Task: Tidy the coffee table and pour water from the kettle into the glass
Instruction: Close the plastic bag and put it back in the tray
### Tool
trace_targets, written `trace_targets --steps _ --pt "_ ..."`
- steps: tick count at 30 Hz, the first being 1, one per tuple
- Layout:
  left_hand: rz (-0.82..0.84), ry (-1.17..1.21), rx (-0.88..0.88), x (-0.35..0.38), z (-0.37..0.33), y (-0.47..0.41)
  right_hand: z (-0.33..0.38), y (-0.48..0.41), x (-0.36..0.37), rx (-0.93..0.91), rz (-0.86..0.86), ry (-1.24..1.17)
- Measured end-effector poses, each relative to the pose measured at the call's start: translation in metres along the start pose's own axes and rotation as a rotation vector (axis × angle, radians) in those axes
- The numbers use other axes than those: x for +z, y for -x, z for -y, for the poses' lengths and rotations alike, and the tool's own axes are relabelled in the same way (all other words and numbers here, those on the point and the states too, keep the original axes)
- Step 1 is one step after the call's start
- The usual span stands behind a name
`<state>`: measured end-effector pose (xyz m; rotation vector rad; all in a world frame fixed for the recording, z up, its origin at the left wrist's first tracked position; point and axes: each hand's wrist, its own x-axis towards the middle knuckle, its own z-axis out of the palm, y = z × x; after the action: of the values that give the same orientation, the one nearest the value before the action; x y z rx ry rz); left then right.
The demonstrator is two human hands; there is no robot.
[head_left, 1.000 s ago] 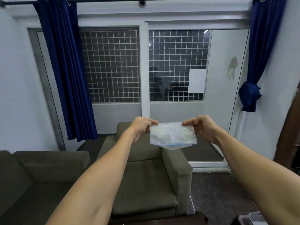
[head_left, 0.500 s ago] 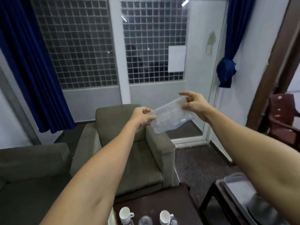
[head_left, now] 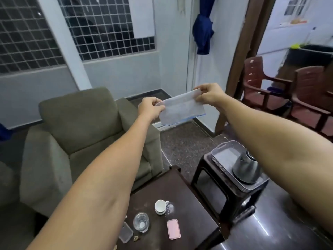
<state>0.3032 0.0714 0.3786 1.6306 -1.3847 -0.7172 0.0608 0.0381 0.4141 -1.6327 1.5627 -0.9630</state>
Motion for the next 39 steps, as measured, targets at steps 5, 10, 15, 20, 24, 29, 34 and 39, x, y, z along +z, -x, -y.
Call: trace_targets --steps 5,10,15,20,24,29,34,39 --pt "0.063 -0.096 0.035 0.063 0.003 -0.006 -0.058 -0.024 -0.028 0.082 -0.077 0.067" --pt "0.126 -0.144 0.055 0.141 0.007 -0.012 -0.132 -0.049 -0.057 0.17 -0.139 0.161" --pt "0.19 -0.211 0.021 0.226 0.014 -0.02 -0.21 -0.081 -0.09 0.231 -0.162 0.296" --pt "0.194 -0.267 -0.071 0.315 0.028 -0.035 -0.28 -0.128 -0.115 0.24 -0.034 0.423" --pt "0.215 -0.292 -0.156 0.384 0.049 -0.05 -0.343 -0.166 -0.124 0.266 0.053 0.502" --pt "0.241 -0.373 -0.247 0.458 0.086 -0.073 -0.42 -0.203 -0.117 0.3 0.112 0.564" --pt "0.229 -0.444 -0.306 0.507 0.13 -0.089 -0.48 -0.232 -0.097 0.295 0.205 0.595" --pt "0.248 -0.487 -0.325 0.543 0.168 -0.1 -0.532 -0.251 -0.078 0.32 0.25 0.599"
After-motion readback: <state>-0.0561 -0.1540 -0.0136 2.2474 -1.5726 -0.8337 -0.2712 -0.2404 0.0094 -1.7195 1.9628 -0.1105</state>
